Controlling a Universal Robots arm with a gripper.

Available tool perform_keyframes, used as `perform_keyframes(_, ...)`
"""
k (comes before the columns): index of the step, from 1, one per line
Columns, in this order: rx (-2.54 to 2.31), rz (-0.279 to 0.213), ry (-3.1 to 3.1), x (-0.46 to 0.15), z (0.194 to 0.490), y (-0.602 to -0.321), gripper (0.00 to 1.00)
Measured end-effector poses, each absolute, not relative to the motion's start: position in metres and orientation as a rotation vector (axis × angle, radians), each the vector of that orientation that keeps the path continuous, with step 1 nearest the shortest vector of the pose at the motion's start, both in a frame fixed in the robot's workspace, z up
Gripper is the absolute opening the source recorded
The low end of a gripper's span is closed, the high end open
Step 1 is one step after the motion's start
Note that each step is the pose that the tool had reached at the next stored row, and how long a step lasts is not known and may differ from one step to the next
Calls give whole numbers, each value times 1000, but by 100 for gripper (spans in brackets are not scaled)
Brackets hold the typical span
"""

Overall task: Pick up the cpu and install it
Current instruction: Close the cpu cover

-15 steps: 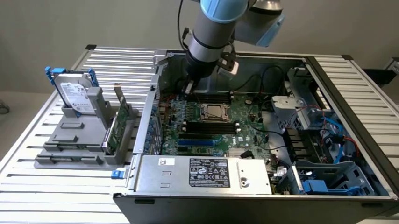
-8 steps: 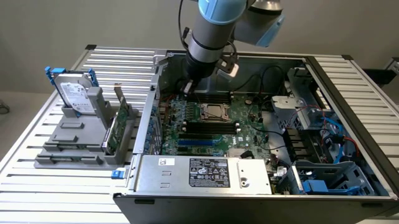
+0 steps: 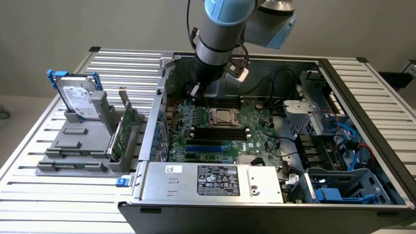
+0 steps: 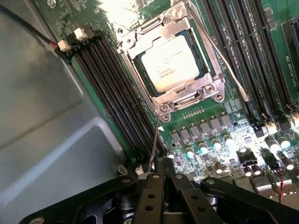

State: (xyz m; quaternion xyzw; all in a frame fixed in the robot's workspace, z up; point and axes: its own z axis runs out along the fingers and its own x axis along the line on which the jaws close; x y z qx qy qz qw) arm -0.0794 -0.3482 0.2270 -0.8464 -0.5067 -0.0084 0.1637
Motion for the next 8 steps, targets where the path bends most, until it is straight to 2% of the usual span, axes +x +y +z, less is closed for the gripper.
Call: perform_keyframes(8, -2459, -63, -1379, -81, 227, -348, 11)
